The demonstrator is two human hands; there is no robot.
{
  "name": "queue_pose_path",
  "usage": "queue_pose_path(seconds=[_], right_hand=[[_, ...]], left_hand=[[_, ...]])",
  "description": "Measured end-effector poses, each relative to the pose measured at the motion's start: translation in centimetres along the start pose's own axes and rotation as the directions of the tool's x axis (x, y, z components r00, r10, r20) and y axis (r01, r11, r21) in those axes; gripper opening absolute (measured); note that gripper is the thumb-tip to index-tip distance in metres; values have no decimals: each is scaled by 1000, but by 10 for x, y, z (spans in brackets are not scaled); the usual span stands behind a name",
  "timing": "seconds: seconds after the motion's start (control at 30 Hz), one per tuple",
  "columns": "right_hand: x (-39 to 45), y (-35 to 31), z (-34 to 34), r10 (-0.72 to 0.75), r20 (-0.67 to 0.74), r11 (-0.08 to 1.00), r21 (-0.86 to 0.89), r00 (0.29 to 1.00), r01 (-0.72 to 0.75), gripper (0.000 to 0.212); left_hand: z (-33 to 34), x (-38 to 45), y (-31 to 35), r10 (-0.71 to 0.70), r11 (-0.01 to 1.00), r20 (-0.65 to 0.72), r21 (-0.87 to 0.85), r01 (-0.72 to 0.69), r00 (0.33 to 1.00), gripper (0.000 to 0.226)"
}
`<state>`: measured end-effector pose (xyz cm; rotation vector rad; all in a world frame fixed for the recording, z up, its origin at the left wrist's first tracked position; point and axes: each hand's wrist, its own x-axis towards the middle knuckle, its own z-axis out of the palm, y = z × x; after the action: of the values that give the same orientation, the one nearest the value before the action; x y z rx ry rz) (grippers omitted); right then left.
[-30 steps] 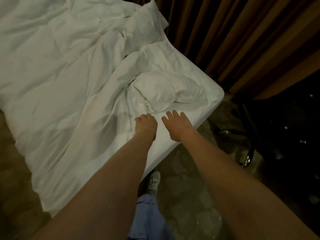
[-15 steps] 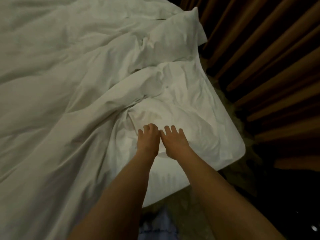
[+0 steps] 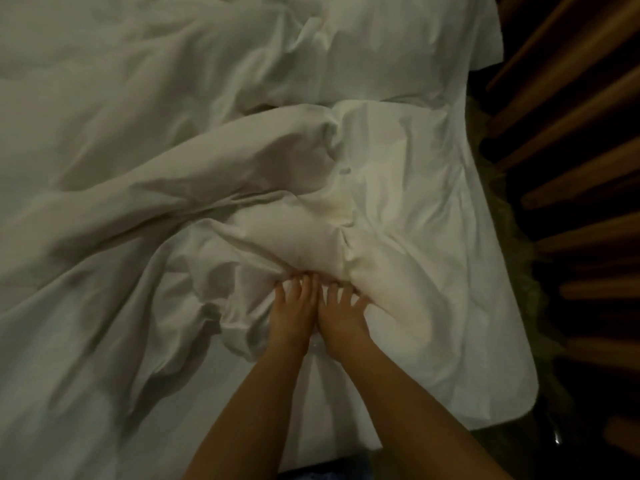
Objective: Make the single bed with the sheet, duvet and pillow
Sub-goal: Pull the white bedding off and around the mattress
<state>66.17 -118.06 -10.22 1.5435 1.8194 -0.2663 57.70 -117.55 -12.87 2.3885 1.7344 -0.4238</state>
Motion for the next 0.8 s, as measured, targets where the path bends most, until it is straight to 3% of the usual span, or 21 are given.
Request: queue_pose_path(seconds=[0.1,0.2,0.3,0.37,0.47,0.63,0.8], right_hand=[[28,-5,22,15,-193,998,63,981,-3,34],[16,3,10,-38,-166,994,98,985,55,21],[-1,22,4,-177,-180,965,163,968,207,27],[-24,37,-4,-188,-203,958,179,961,226,28],[-63,58,-11,-227,-209,952,158,951,262,27],[-107,117,-44,-277,-272,957,13,922,291,28],[-143,177,-60,-327,-359,945,-115,874,306,31]], left_hand=[[15,9,3,42,998,-43,53,-40,998,66],[9,2,6,43,999,-43,32,-41,998,45],[-10,-11,10,57,998,-70,-33,-59,996,38],[-26,-22,18,71,994,-79,-78,-77,994,37],[-57,-50,41,73,988,21,-141,-70,997,34],[-115,-66,79,72,990,-175,-111,-93,982,40],[-164,-71,129,-15,990,-224,-141,-17,974,41]])
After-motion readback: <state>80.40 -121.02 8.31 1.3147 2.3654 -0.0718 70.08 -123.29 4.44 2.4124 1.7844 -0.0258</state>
